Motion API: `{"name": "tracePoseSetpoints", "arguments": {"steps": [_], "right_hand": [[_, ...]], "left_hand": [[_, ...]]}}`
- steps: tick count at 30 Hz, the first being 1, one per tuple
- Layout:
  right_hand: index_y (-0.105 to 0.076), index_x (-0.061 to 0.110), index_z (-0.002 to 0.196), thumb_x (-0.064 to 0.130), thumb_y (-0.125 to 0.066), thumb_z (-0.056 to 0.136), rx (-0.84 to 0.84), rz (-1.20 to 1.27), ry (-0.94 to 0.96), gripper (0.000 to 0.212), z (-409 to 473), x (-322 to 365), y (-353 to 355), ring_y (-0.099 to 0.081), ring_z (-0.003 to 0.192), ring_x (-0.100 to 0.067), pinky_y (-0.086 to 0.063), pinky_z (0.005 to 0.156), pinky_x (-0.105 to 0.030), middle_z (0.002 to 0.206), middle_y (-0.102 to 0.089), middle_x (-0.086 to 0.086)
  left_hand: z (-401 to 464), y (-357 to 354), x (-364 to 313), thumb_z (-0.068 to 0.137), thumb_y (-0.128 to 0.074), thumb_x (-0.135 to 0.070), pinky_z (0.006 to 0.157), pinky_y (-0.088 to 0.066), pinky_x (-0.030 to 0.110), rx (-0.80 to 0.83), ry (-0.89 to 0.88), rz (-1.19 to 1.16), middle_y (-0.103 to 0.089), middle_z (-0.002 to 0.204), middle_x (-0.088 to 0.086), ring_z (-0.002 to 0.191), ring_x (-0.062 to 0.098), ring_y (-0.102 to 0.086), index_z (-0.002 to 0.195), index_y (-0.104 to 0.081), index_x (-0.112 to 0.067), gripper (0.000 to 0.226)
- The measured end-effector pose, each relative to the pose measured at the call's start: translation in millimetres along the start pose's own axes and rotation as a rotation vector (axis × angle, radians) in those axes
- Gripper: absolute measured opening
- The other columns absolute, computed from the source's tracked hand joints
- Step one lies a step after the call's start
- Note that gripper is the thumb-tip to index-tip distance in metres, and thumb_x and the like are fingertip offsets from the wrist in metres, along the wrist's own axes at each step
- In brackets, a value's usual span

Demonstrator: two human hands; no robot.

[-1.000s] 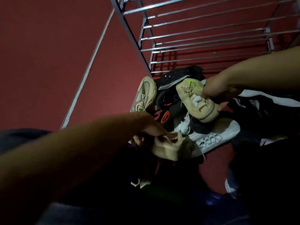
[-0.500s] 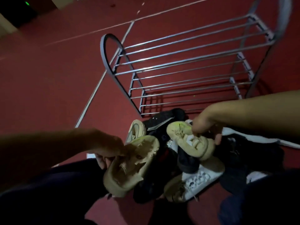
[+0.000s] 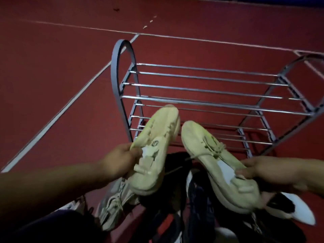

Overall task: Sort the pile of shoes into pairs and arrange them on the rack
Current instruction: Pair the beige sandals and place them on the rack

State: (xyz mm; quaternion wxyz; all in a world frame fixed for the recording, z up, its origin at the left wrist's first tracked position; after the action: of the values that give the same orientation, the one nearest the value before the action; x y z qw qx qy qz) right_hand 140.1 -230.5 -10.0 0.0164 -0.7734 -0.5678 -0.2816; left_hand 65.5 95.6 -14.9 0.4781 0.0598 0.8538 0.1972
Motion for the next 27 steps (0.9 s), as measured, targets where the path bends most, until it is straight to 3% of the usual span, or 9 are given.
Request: {"name": "tracePoseSetpoints", "arguments": {"steps": [3, 7, 9, 11, 13, 16, 18, 21, 27], "right_hand": [[-0.064, 0.003, 0.112, 0.025, -0.045, 0.102, -0.152, 0.324, -0.038, 0.031, 12, 5, 13, -0.07, 0.077, -0.027, -0.059, 0.063, -0.038, 0.092, -0.073, -0.017], [-0.058, 0.002, 0.113, 0.023, -0.04, 0.102, -0.513, 0.409, -0.082, 0.029, 25, -19, 55, -0.063, 0.065, -0.028, -0.059, 0.054, -0.035, 0.088, -0.064, -0.019], [-0.056, 0.003, 0.102, 0.019, -0.042, 0.099, -0.69, 0.374, -0.088, 0.022, 21, -31, 88, -0.058, 0.056, -0.028, -0.054, 0.05, -0.03, 0.077, -0.06, -0.018], [-0.055, 0.01, 0.084, 0.019, -0.046, 0.096, -0.806, 0.349, -0.068, 0.017, 15, -40, 121, -0.057, 0.054, -0.023, -0.053, 0.058, -0.027, 0.069, -0.058, -0.011], [-0.053, 0.013, 0.078, 0.018, -0.048, 0.095, -0.855, 0.296, -0.066, 0.019, 14, -47, 151, -0.066, 0.068, -0.027, -0.051, 0.062, -0.025, 0.078, -0.065, -0.011], [-0.056, 0.008, 0.076, 0.011, -0.057, 0.089, -0.925, 0.065, -0.142, 0.013, 26, -61, 189, -0.067, 0.089, -0.035, -0.05, 0.065, -0.036, 0.104, -0.07, -0.024], [-0.061, 0.004, 0.089, 0.015, -0.053, 0.09, -1.042, -0.055, -0.143, 0.014, 36, -67, 208, -0.065, 0.093, -0.037, -0.045, 0.067, -0.034, 0.11, -0.068, -0.022], [-0.055, 0.009, 0.124, 0.012, -0.044, 0.092, -1.104, -0.218, -0.136, 0.034, 56, -64, 214, -0.061, 0.106, -0.039, -0.046, 0.077, -0.036, 0.117, -0.064, -0.02], [-0.05, -0.001, 0.123, 0.003, -0.042, 0.093, -1.163, -0.421, -0.114, 0.031, 66, -49, 218, -0.061, 0.103, -0.041, -0.04, 0.068, -0.038, 0.119, -0.059, -0.024]], "left_hand": [[34, -17, -22, 0.097, -0.047, -0.019, 0.043, -0.035, 0.02, -0.022, -0.047, -0.048, -0.053, 0.063, 0.007, 0.049, 0.02, -0.048, 0.079, -0.059, -0.01, 0.023], [74, -60, -60, 0.095, -0.047, -0.023, 0.045, -0.037, 0.022, 0.005, -0.139, 0.125, -0.056, 0.061, 0.003, 0.052, 0.02, -0.05, 0.071, -0.059, -0.011, 0.03], [92, -88, -76, 0.094, -0.047, -0.027, 0.056, -0.048, 0.027, 0.002, -0.163, 0.203, -0.065, 0.072, 0.009, 0.066, 0.026, -0.06, 0.074, -0.063, -0.008, 0.032], [107, -119, -91, 0.091, -0.045, -0.032, 0.071, -0.057, 0.037, -0.009, -0.203, 0.221, -0.071, 0.087, 0.013, 0.079, 0.032, -0.066, 0.086, -0.066, -0.01, 0.031], [119, -142, -112, 0.09, -0.042, -0.036, 0.082, -0.056, 0.043, -0.068, -0.276, 0.253, -0.071, 0.1, 0.013, 0.091, 0.035, -0.067, 0.108, -0.064, -0.018, 0.034], [137, -175, -146, 0.092, -0.042, -0.031, 0.087, -0.051, 0.034, -0.137, -0.352, 0.3, -0.07, 0.109, 0.011, 0.102, 0.036, -0.064, 0.124, -0.06, -0.023, 0.037], [152, -191, -159, 0.093, -0.044, -0.034, 0.09, -0.051, 0.034, -0.158, -0.347, 0.284, -0.071, 0.111, 0.007, 0.104, 0.034, -0.063, 0.124, -0.061, -0.027, 0.035], [173, -211, -163, 0.094, -0.044, -0.034, 0.081, -0.052, 0.032, -0.177, -0.305, 0.267, -0.071, 0.103, 0.006, 0.093, 0.031, -0.064, 0.11, -0.066, -0.025, 0.029], [189, -216, -164, 0.09, -0.045, -0.034, 0.077, -0.045, 0.029, -0.33, -0.278, 0.439, -0.07, 0.103, 0.009, 0.096, 0.034, -0.063, 0.11, -0.068, -0.026, 0.032]]}}
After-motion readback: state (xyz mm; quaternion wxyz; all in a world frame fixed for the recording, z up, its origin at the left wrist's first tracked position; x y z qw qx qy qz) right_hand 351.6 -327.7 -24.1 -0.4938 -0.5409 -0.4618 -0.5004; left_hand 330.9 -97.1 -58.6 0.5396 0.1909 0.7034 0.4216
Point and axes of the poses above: each hand's wrist, its own z-axis towards the middle knuckle, its own y-axis out of the back of the hand, x = y × z, the point moved 9 cm from there along z, towards the middle knuckle
